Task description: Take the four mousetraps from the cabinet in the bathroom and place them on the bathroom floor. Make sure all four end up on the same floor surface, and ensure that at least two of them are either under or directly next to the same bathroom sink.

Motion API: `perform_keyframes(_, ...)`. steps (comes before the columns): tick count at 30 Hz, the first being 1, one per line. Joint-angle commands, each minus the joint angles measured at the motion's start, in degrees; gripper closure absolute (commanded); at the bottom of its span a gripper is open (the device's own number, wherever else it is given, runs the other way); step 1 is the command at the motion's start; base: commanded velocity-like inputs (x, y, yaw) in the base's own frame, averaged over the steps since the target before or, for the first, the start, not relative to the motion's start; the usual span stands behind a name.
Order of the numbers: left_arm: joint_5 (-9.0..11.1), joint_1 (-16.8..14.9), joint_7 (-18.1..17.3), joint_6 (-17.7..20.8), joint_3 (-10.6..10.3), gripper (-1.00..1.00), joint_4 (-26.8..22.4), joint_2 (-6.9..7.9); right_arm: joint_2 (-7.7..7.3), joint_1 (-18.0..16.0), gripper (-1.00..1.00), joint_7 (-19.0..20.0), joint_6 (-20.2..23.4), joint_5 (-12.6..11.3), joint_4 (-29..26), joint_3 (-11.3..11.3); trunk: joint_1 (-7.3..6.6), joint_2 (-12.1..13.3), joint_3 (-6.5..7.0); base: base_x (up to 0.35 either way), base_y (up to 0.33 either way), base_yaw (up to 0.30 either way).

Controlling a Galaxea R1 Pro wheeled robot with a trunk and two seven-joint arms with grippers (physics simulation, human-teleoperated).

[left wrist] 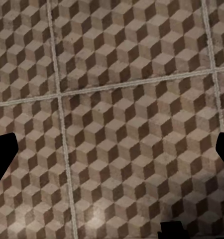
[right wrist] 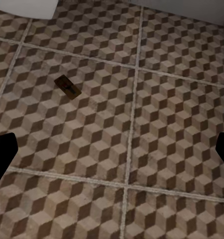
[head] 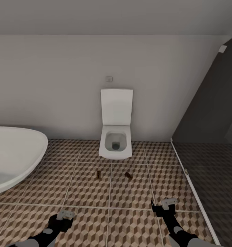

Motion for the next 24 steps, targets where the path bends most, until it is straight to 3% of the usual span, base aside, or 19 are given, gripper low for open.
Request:
perform_keyframes(1, 0.2, 0.0, 0.0, -0.2, -0.4, -1.0, 0.1, -0.03, 0.0, 0.0, -1.0, -0.2, -0.1, -0.4, 0.0, 0.5, -0.22, 0.4, 0.24, 0.0, 0.0, 0.0)
perform_keyframes(24, 0.2, 0.0, 0.0, -0.2, -0.4, -1.0, 0.1, -0.04, 0.07, 0.1, -1.0, -0.2, -0.1, -0.4, 0.0, 0.5, -5.27, 9.6, 6.5, 0.0, 0.0, 0.0)
